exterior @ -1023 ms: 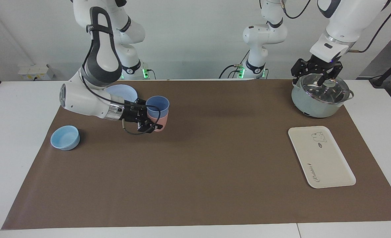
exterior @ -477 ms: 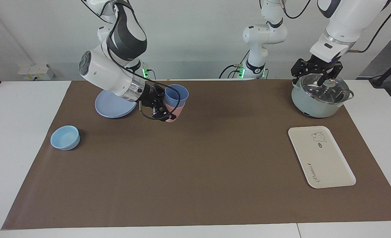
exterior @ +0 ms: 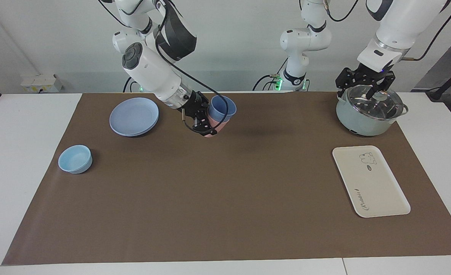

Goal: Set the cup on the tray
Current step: 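Carry the nested cups with the right gripper toward the table center, then reach the left gripper to the blue cup rim and grasp it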

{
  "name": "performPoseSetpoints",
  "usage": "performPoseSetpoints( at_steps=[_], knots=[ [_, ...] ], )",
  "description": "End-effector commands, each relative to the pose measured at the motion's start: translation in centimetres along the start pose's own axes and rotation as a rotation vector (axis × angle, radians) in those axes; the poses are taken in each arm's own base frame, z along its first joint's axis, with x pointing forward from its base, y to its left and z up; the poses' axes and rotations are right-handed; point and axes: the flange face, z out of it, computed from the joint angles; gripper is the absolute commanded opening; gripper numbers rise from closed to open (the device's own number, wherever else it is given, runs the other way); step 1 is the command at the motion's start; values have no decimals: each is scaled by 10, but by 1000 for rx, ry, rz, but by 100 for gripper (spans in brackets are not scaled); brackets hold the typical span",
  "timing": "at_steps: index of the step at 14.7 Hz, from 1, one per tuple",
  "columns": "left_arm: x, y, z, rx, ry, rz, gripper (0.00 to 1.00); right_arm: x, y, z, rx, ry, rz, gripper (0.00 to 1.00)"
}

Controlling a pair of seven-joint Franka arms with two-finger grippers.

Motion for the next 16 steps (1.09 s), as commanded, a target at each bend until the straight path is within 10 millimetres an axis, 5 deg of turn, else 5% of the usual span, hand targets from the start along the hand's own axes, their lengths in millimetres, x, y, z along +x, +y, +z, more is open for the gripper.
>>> performPoseSetpoints(
  at_steps=[1, 5, 11, 13, 16],
  knots=[
    [-13, 2, -3, 21, -13, -28, 100, -16, -3, -4, 35, 10, 13, 0],
    [3, 35, 1, -164, 84, -242, 100, -22, 1, -2, 22, 8, 14, 0],
    [13, 184, -10, -333, 235, -578, 100, -23, 2, -1, 18, 8, 12, 0],
    [4, 231, -12, -387, 260, -606, 91, -23, 2, -2, 20, 7, 12, 0],
    [-6, 275, -7, -411, 257, -565, 73, -23, 2, -2, 19, 9, 11, 0]
  ],
)
